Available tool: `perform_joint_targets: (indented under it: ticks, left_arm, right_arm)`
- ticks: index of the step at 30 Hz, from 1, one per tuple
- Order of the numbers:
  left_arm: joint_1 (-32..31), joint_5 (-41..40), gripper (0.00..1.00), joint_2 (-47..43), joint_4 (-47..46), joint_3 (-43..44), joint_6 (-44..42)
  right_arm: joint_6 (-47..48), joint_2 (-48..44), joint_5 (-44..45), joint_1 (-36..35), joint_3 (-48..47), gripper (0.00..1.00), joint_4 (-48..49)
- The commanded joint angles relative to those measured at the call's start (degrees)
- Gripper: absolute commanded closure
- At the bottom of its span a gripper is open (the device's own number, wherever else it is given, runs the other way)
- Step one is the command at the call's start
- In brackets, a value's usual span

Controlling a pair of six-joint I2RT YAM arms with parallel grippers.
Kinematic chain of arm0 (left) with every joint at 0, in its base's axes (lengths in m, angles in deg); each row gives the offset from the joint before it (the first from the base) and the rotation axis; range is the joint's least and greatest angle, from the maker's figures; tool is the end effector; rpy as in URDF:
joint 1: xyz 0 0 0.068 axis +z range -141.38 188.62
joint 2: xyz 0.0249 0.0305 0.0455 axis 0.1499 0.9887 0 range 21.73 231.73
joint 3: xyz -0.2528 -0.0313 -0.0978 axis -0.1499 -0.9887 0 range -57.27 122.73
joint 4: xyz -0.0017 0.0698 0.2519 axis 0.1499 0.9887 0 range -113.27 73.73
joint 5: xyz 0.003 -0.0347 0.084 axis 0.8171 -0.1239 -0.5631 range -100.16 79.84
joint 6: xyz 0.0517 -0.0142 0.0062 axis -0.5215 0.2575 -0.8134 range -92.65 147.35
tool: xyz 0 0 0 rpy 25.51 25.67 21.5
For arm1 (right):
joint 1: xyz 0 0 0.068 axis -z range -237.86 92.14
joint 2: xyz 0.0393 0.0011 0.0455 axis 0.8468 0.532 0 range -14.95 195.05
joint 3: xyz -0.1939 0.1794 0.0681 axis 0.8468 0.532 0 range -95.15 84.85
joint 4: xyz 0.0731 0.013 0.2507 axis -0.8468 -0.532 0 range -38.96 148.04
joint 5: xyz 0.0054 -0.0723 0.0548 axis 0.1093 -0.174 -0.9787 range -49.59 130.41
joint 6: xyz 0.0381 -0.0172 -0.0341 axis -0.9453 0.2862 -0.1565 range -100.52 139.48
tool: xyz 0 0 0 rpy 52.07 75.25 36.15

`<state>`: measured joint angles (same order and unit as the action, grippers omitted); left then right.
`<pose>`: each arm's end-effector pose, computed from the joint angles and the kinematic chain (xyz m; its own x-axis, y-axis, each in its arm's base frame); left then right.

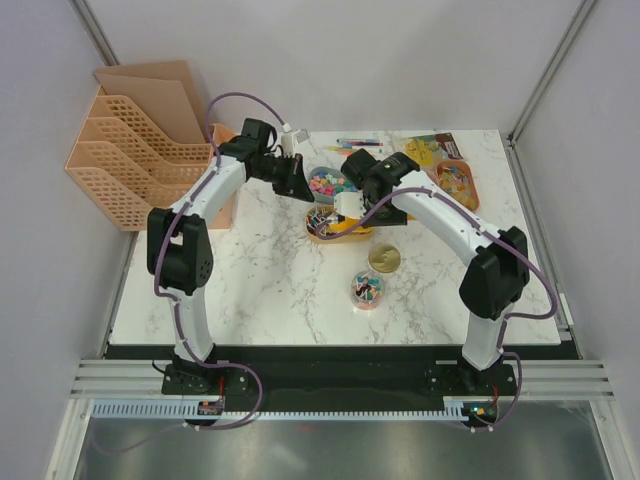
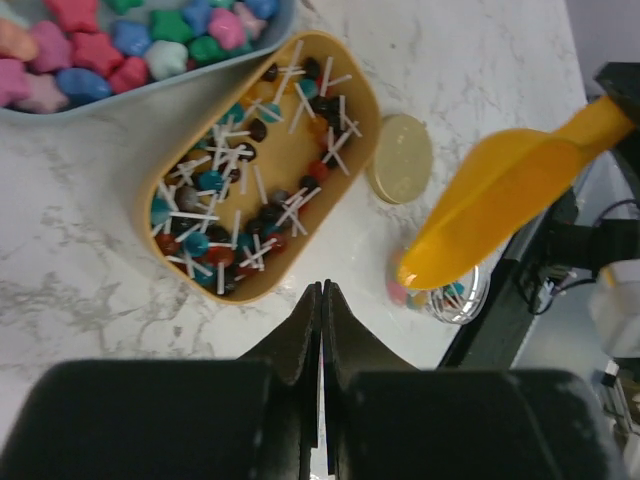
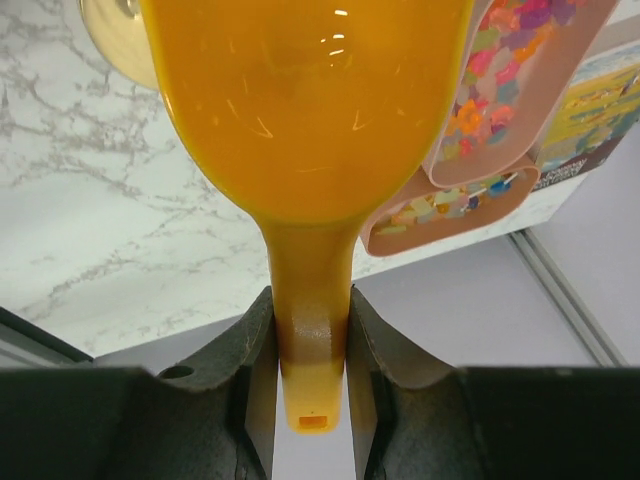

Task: Pack the candies
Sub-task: Place the fake candies in the packing bottle, then scoop the fake candies from the storage box.

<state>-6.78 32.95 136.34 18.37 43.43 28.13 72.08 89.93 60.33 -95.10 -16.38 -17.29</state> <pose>0.4165 -0.1401 0.2704 -0.8026 0.2109 -0.5580 0.5558 0.6041 -0.5711 0.2912 0.2062 0.3074 -0.0639 -0.9867 0.1496 -0.9348 0.0067 -0.3551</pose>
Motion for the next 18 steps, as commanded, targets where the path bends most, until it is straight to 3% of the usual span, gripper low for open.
perform_joint_targets:
  ticks: [1,10,18]
  left_arm:
    - [-0.7,8.7,0.98,-2.6,-0.3,-1.0,-0.2]
    - [-3.0,7.3,0.98,-1.4,-0.3,-0.8,-0.6]
    - [-3.7,6.1,0.98,2.0,-0.3,1.0,-0.7]
  right_arm:
    - [-4.0,2.3,-4.5,0.0,-4.9,1.00,2.4]
    - [-4.3,8.8,-7.8,0.0,-16.4,1.00,3.0]
    - [-6.5,5.3,-13.3,-0.1,-20.5,1.00,6.0]
